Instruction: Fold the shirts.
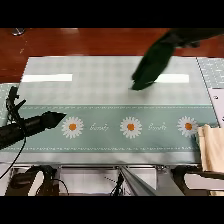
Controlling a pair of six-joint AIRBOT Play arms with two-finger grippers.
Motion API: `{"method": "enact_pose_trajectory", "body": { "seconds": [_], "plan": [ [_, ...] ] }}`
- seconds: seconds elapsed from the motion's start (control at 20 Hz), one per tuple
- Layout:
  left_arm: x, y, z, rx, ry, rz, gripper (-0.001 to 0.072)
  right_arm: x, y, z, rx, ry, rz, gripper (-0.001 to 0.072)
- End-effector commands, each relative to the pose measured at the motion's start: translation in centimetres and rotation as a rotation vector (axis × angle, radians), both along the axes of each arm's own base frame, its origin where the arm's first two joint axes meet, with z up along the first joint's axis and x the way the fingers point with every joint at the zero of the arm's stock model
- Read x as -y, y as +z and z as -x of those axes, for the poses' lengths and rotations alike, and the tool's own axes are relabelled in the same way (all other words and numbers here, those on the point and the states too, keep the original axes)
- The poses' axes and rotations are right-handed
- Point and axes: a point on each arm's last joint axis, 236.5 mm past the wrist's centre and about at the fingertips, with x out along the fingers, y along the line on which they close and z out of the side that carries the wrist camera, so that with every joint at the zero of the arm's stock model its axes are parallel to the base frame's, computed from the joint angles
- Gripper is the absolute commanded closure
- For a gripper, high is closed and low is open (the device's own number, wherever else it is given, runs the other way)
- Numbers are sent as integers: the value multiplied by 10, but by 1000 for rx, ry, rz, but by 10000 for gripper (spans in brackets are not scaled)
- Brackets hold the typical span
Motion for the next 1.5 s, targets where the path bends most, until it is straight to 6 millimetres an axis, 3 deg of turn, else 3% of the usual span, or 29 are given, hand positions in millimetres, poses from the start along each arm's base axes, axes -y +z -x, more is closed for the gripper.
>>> {"method": "enact_pose_trajectory", "body": {
  "seconds": [0.0, 0.25, 0.45, 0.65, 0.85, 1.0, 1.15, 1.2, 1.25, 1.45],
  "plan": [
    [0, 0, 0, 2, 0, -3, 685, 85, 20, 38, -98, -158, 29, 683],
    [-1, 0, -2, 14, 0, -11, 685, 200, 22, 112, -236, -425, 82, 683],
    [-2, 0, -2, 24, -8, -19, 684, 253, 29, 160, -229, -619, 116, 683],
    [-3, 1, -3, 36, -8, -27, 684, 281, -2, 228, -345, -783, 182, 683],
    [-9, 5, -13, 74, 23, -41, 684, 291, -45, 301, -514, -991, 184, 682],
    [-12, 7, -17, 88, 45, -42, 684, 300, -66, 380, -690, -1243, 324, 682],
    [-12, 7, -17, 87, 45, -40, 684, 289, -95, 396, -766, -1228, 331, 669],
    [-11, 8, -17, 89, 45, -34, 684, 290, -104, 403, -807, -1258, 329, 425],
    [-11, 10, -19, 93, 50, -27, 684, 290, -110, 408, -841, -1270, 330, 83],
    [-23, 20, -34, 151, 121, -35, 684, 308, -107, 395, -806, -1266, 356, 82]
  ]
}}
